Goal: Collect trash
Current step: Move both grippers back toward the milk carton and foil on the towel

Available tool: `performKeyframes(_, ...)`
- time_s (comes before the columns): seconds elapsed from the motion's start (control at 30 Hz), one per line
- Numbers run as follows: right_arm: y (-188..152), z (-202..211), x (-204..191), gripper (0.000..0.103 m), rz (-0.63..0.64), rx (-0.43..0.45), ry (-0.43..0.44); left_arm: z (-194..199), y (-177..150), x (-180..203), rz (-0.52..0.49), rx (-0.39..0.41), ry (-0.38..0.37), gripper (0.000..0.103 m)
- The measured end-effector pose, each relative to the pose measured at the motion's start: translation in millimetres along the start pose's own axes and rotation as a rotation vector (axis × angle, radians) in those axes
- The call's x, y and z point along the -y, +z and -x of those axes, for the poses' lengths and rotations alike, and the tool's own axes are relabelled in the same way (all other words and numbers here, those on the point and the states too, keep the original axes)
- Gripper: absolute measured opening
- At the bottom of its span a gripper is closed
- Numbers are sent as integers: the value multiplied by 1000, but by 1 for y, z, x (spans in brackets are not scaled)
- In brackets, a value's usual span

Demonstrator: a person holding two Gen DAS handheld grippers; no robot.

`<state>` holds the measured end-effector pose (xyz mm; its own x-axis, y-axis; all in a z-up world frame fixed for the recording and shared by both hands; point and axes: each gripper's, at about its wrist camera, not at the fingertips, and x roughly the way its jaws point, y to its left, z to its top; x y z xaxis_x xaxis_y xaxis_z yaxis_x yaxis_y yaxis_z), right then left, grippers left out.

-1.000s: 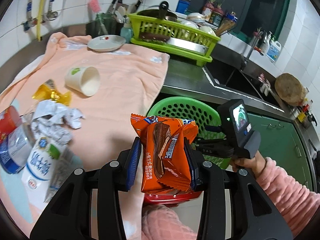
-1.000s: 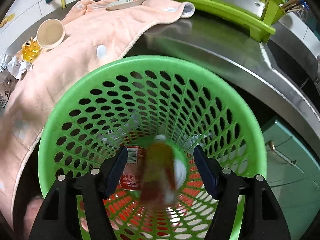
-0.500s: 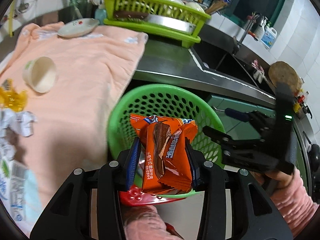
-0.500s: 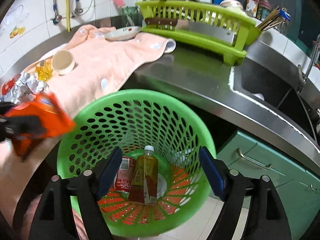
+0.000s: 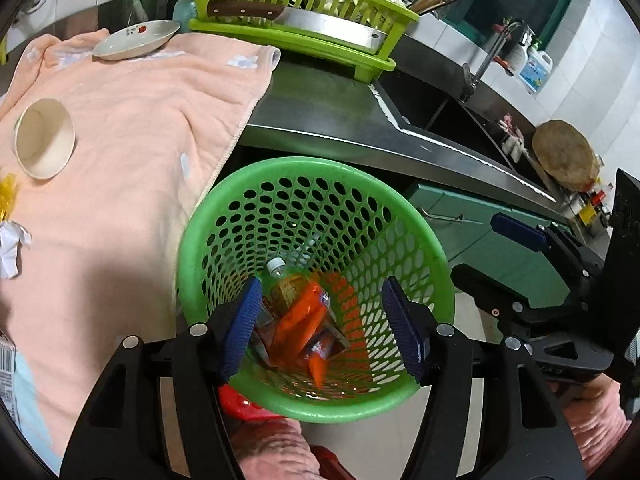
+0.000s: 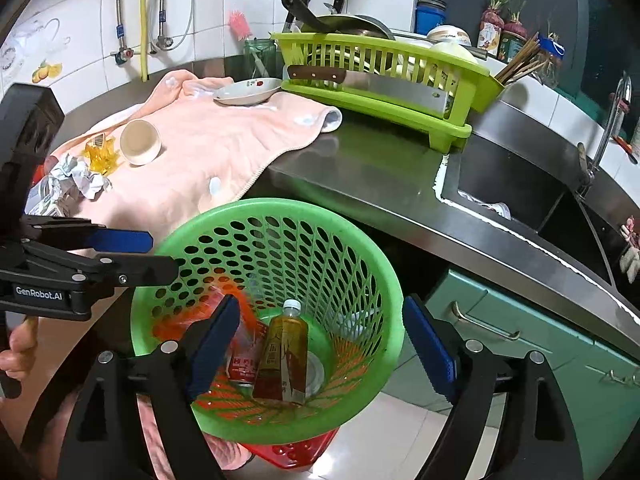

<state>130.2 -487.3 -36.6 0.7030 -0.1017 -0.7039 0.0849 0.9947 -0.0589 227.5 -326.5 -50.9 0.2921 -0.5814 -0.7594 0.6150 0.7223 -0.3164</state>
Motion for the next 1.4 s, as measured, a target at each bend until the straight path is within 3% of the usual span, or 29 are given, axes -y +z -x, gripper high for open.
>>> performKeyframes(0.3,6,7,-20,80,23,16,24,38,-12,-16,10,62,50,66)
performKeyframes(0.5,19,9,-49,82,46,30,93,83,-26,-41,36,126,112,66)
performKeyframes(1.0,75,-6,-188,85,213,52,383,193,-92,-140,233,257,306,66)
performKeyframes(1.2,105,-27,-236,87,211,25,509,212,-112,-166,288,271,345,66)
performKeyframes(1.4,125,-48,-273,88,235,-2,552,218,-121,-180,304,270,366,66)
